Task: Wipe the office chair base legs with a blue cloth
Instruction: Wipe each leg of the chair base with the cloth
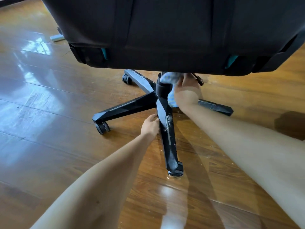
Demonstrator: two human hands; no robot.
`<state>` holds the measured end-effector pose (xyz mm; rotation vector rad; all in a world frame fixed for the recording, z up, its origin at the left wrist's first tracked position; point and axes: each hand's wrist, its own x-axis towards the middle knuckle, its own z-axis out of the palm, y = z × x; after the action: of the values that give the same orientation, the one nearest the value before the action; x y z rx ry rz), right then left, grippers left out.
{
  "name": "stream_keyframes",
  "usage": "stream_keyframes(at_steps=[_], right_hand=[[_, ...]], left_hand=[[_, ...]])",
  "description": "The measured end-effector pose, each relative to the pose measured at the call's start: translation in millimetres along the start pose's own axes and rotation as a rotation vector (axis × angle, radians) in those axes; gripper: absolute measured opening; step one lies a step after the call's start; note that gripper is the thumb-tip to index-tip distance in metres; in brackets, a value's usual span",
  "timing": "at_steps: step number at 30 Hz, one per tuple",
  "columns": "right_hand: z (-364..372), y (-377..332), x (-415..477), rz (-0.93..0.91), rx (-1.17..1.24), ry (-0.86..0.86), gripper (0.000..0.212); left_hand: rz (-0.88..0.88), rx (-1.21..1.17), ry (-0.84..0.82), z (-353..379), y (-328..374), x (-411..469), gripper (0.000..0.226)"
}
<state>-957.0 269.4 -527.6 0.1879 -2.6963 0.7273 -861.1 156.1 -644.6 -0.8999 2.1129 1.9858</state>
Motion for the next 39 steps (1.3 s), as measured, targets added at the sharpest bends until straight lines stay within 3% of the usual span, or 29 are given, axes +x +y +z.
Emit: stream_keyframes(at_steps=[2, 4, 6, 11, 18, 23, 34, 39], right_hand=[[19, 11, -24, -0.160, 0.035, 0.007, 0.027], [39, 25, -49, -0.384, -0.085, -0.211, 0.034], [56, 38, -61, -0.473, -0.174, -0.385, 0.044], [62, 45, -74, -0.433, -0.152, -0.415, 0.055], [49, 56, -67, -0.481, -0.120, -0.429, 0.045], [67, 35, -32, -0.371, -0.062, -0.460, 0.043], [41, 54, -126, -0.254, 0.016, -0.386, 0.050], [39, 47, -110, -0.172, 0.113, -0.367, 0.048]], left_hand=[[-0.039, -0.118, -0.038, -1, -1, -5, 0.040], [-0.059, -0.152, -0.071, -2, -6, -10, 0.043], [-0.064, -0.178, -0.105, -4, -6, -14, 0.043], [-0.021, -0.197, -0.141, -3, -12, -14, 0.040], [0.045, -0.154, -0.138, 0, -23, -11, 0.040], [0.018, -0.113, -0.131, 0, -23, -10, 0.047], [0.062, -0.126, -0.153, 2, -28, -14, 0.042], [0.025, -0.165, -0.151, -3, -21, -19, 0.042]])
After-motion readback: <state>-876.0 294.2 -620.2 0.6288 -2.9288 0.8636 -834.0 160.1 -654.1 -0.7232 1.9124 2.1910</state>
